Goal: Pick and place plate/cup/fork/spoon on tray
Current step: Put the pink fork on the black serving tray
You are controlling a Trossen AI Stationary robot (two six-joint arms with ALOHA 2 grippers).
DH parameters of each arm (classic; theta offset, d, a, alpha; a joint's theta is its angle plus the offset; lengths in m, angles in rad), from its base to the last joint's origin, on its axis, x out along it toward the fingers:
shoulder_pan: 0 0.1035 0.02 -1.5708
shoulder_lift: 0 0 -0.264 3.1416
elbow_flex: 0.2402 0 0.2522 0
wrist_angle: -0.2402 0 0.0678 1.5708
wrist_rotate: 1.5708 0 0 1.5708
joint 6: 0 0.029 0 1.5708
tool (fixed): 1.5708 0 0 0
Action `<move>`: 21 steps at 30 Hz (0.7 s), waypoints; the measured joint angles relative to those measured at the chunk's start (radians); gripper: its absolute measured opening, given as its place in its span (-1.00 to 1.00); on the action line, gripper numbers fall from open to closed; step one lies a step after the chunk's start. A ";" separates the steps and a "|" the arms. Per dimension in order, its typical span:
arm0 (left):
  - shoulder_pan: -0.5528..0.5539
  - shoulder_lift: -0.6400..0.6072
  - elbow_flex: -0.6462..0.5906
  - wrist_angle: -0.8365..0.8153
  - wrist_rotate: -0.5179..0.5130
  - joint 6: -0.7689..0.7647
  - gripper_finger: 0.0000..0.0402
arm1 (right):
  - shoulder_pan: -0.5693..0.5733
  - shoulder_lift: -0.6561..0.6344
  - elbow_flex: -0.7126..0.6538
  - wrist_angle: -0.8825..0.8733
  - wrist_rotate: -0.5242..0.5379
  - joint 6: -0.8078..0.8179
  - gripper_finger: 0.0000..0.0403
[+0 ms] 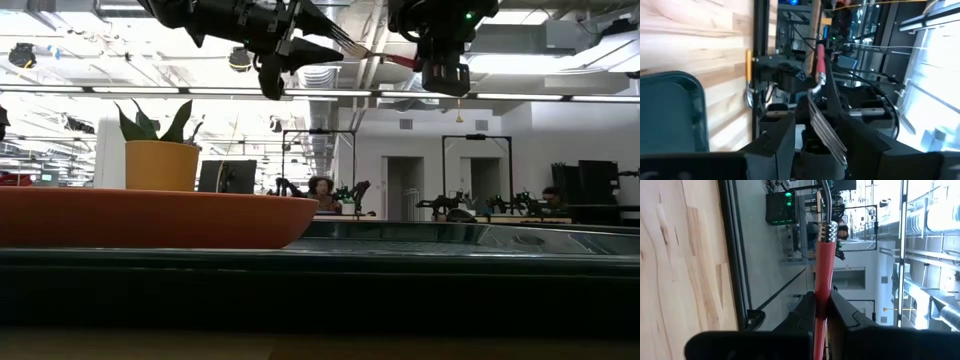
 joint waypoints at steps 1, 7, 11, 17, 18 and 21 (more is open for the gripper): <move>0.000 0.000 0.000 0.007 0.006 -0.001 -0.33 | 0.000 0.000 0.000 0.000 0.000 0.000 -0.84; 0.000 0.009 0.000 0.007 0.038 -0.023 -0.33 | 0.000 0.000 0.000 0.003 0.000 0.000 -0.83; 0.000 0.010 0.000 0.006 0.044 -0.029 -0.33 | 0.000 0.001 0.000 0.022 -0.003 -0.020 -0.83; 0.000 0.010 0.000 0.004 0.055 -0.022 -0.36 | 0.000 0.001 0.000 0.092 -0.003 -0.121 -0.81; 0.000 0.010 0.000 0.004 0.062 -0.022 -0.38 | 0.000 0.001 0.000 0.102 -0.003 -0.137 -0.81; 0.000 0.010 0.000 0.004 0.078 -0.015 -0.51 | -0.001 0.001 0.000 0.120 -0.003 -0.166 -0.81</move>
